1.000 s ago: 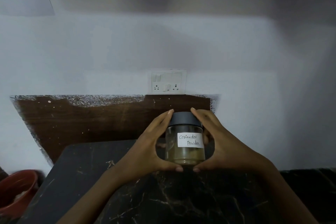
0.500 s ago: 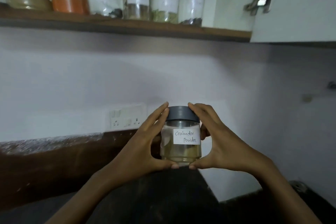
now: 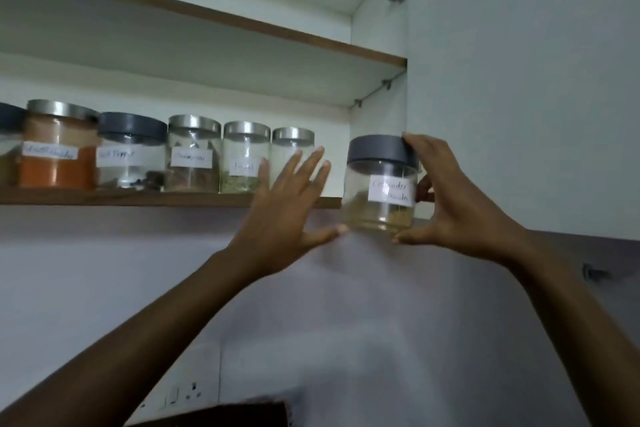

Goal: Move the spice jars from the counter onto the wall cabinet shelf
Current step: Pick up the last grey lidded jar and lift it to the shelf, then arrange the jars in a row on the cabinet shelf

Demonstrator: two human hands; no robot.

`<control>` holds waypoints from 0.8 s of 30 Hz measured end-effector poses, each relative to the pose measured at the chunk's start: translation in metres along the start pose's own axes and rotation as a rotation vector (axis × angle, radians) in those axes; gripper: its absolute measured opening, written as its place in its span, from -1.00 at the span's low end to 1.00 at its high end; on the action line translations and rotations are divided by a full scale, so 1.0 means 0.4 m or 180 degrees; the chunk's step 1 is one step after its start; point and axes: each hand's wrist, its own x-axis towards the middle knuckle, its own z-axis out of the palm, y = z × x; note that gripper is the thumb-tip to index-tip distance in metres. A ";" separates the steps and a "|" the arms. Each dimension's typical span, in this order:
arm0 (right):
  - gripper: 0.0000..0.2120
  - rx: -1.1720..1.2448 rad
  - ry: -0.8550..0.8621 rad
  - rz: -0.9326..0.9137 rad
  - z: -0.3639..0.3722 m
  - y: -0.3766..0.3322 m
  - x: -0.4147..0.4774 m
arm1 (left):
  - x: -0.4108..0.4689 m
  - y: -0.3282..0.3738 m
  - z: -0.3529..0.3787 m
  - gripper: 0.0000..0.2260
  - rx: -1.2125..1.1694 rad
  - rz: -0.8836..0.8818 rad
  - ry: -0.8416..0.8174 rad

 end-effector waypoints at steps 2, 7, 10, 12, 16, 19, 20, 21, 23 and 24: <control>0.14 -0.0040 0.0147 -0.0023 -0.011 0.035 0.049 | 0.020 -0.050 0.038 -0.23 0.0474 -0.0294 0.0245; 0.14 -0.0225 0.0226 0.0020 0.043 0.099 0.163 | -0.017 -0.146 0.140 -0.27 0.0761 -0.0802 0.0101; 0.11 -0.0531 0.0298 -0.0061 0.094 0.133 0.214 | -0.047 -0.188 0.168 -0.26 0.0837 -0.0824 0.0055; 0.10 -0.0642 0.0266 -0.0101 0.125 0.157 0.245 | -0.060 -0.203 0.170 -0.26 0.1045 -0.0670 -0.0024; 0.13 -0.0459 0.0062 0.0001 0.180 0.197 0.284 | -0.068 -0.211 0.167 -0.24 0.1182 -0.0519 -0.0011; 0.11 -0.0257 -0.0006 0.0014 0.208 0.207 0.292 | -0.070 -0.214 0.171 -0.22 0.1229 -0.0484 -0.0005; 0.10 -0.0197 -0.0001 0.0017 0.213 0.207 0.296 | -0.071 -0.216 0.172 -0.22 0.1249 -0.0478 -0.0001; 0.09 -0.0120 -0.0006 0.0022 0.216 0.206 0.299 | -0.070 -0.216 0.174 -0.22 0.1261 -0.0472 0.0007; 0.05 0.0137 -0.0068 0.0060 0.223 0.204 0.306 | -0.069 -0.220 0.173 -0.21 0.1282 -0.0470 -0.0004; 0.04 0.0312 -0.0110 0.0094 0.226 0.202 0.308 | -0.068 -0.222 0.174 -0.20 0.1289 -0.0470 -0.0017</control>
